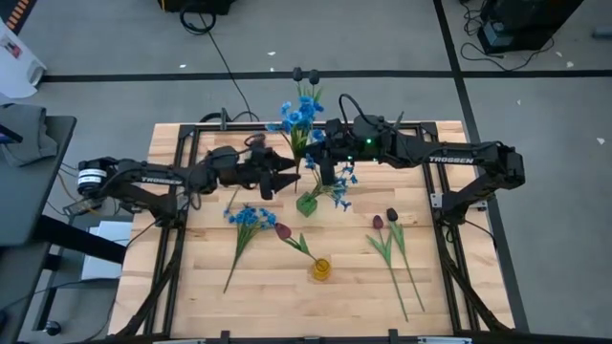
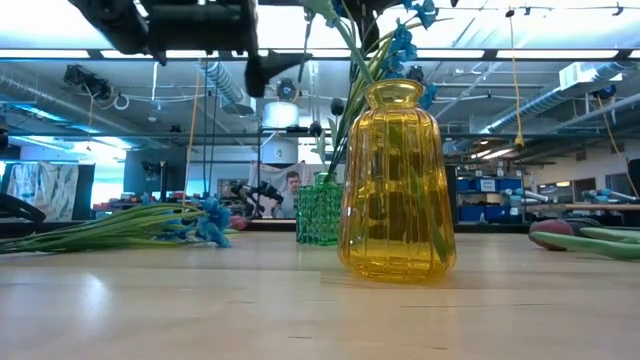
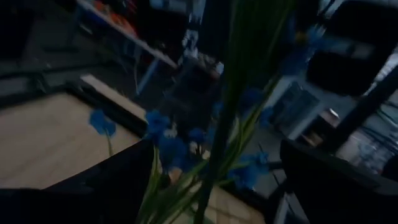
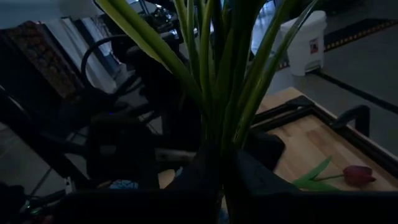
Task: Sort flowers into vase by color
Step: Put the right blue flowers into the green vase
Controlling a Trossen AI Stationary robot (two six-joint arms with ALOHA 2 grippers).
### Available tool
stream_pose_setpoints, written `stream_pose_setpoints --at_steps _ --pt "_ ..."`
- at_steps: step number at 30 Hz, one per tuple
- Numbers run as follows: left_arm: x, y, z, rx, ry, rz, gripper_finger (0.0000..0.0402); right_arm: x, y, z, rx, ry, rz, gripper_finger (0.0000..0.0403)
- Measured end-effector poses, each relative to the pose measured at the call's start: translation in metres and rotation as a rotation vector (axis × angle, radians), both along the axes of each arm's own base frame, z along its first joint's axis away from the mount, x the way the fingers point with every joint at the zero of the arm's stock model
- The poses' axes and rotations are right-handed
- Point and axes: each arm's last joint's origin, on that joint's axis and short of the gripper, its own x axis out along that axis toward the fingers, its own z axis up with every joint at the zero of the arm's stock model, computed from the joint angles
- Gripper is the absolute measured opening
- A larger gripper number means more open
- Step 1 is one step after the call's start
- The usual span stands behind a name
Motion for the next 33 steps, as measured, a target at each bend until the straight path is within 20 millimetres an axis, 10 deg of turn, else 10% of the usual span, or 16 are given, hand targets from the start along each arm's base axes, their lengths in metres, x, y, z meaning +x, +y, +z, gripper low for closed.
stream_pose_setpoints --at_steps 33 --pt "0.003 0.029 0.011 0.029 0.065 -0.022 0.0179 -0.001 0.0 -0.006 0.035 0.058 -0.008 0.0016"
